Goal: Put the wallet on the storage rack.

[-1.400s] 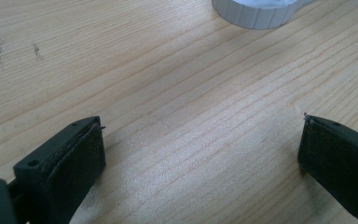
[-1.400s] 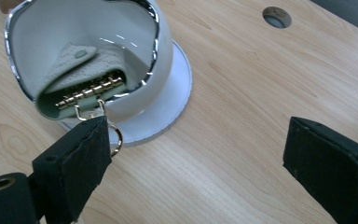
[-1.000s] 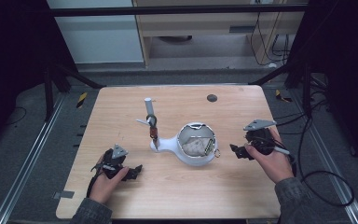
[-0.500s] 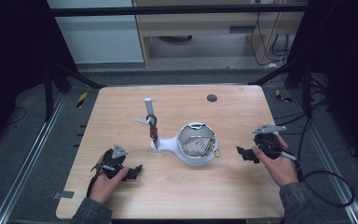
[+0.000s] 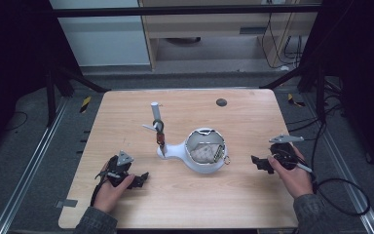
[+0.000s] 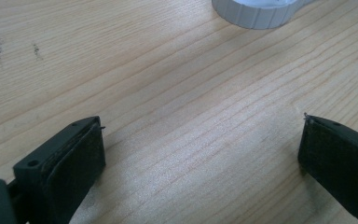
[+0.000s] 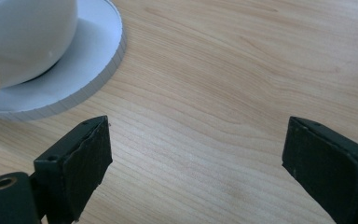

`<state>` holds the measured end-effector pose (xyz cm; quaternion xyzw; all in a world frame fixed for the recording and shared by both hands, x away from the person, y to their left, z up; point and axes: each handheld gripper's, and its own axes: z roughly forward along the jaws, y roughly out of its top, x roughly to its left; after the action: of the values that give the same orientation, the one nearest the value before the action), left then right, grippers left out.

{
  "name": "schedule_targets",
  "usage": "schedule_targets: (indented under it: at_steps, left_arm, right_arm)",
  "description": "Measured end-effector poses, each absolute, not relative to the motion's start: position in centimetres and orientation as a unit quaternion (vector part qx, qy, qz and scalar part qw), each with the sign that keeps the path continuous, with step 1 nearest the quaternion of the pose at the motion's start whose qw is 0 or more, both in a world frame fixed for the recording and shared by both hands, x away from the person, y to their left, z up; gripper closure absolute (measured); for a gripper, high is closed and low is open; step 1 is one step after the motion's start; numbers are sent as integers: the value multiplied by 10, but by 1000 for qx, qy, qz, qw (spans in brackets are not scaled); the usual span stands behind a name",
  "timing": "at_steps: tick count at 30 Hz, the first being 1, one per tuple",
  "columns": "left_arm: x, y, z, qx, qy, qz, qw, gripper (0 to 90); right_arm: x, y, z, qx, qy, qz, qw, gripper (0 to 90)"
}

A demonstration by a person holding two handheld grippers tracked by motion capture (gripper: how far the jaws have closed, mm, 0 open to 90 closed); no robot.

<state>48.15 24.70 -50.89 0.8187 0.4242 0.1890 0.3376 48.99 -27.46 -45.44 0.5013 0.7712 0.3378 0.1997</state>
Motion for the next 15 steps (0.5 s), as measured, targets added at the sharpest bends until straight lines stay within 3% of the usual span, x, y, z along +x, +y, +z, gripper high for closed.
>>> schedule_targets:
  at_steps: [15]
  left_arm:
    - [481,247,-509,819,424,189,338,0]
  right_arm:
    - [489,-278,-478,524,760,334,192,56]
